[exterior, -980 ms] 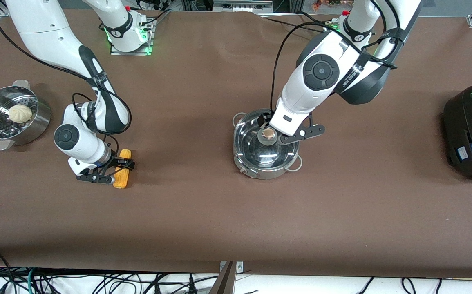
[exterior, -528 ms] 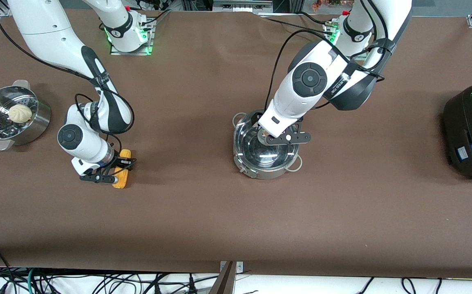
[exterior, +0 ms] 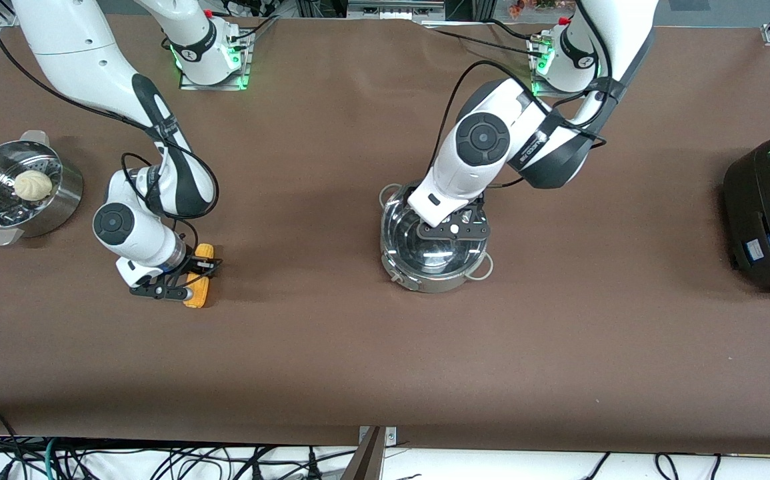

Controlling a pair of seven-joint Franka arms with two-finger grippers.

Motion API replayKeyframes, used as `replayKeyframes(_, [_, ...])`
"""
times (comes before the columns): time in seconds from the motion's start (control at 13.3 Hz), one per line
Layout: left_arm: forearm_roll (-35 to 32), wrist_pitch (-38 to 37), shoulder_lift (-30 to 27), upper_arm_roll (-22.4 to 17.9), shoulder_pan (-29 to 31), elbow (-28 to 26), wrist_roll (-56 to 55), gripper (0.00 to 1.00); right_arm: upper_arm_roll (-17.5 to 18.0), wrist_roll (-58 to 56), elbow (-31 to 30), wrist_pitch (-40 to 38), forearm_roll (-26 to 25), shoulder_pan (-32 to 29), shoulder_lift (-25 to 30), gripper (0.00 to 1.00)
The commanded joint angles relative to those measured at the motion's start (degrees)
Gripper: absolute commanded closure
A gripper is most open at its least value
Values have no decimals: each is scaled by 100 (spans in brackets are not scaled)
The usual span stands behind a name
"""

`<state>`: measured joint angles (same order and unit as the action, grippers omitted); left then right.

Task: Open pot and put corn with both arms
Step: 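Grasp the corn with the right gripper while the left gripper grasps the lid knob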

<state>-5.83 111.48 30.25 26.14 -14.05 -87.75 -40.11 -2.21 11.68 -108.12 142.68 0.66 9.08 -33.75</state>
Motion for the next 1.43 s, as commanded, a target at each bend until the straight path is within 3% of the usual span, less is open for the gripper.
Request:
replayKeyframes(0.0, [-199, 251, 25, 23, -10, -163, 91, 0, 53, -34, 19, -336, 5, -20, 351, 100])
replayKeyframes(0.23, [-199, 261, 60, 23, -10, -172, 91, 1, 54, -34, 386, -1011, 5, -20, 484, 100])
replayKeyframes(0.6, [-199, 261, 60, 14, -10, -207, 126, 28, 168, -25, 1221, -2346, 13, -20, 703, 100])
replayKeyframes(0.98, [-199, 261, 60, 5, -10, -199, 232, 44, 212, -43, 2197, -3789, 22, -20, 888, 100])
replayKeyframes(1.06, [-199, 261, 60, 5, -10, -199, 240, 51, 247, -43, 2321, -3982, 22, -20, 905, 100])
replayKeyframes(1.21, [-199, 261, 60, 5, -10, -199, 241, 50, 265, -43, 2479, -4221, 22, -20, 949, 100])
replayKeyframes(1.28, [-199, 261, 60, 5, -10, -190, 232, 41, 273, -43, 2489, -4300, 22, -20, 1011, 100])
replayKeyframes(1.36, [-173, 261, 60, 5, -10, -181, 206, 18, 273, -52, 2489, -4362, 22, -20, 1081, 100])
